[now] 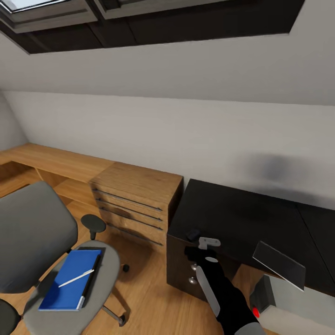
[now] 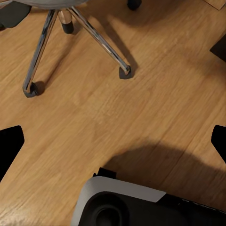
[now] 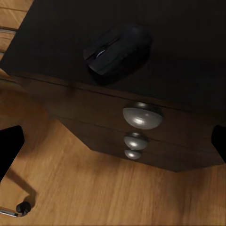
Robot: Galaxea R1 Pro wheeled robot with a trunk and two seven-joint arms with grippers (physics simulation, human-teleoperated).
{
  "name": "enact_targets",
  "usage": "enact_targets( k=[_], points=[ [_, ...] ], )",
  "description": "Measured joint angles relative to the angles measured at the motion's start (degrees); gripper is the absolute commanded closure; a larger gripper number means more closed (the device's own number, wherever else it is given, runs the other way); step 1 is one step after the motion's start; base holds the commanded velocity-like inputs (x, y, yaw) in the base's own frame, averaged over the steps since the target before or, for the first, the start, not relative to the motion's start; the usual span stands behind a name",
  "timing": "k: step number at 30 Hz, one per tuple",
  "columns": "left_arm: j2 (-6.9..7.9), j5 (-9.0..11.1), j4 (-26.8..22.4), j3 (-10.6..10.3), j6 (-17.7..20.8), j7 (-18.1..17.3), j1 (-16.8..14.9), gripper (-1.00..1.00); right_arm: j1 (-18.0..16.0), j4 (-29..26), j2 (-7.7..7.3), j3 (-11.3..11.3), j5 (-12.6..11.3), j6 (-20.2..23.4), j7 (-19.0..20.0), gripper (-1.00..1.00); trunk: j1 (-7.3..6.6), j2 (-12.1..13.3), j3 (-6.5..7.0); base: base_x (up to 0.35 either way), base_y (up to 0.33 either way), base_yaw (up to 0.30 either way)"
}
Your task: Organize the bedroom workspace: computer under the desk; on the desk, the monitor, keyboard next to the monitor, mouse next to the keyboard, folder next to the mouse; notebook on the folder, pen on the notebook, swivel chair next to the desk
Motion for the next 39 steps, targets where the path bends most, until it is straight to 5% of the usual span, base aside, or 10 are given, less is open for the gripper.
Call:
enact_targets(
  k=[19, 39],
  points=[
    [0.0, 0.0, 0.0, 0.1, 0.0, 0.0, 0.0, -1.0, 0.0, 0.0, -0.14, -0.2, 0.3, -0.2, -0.4, -1.0, -0.02, 0.0, 0.0, 0.215, 0.0, 0.0],
    [-0.07, 0.0, 0.0, 0.1, 0.0, 0.0, 0.0, -1.0, 0.0, 0.2, -0.27, -0.6, 0.0, 0.0, -0.2, -1.0, 0.0, 0.0, 0.0, 0.053, 0.0, 0.0]
  ],
)
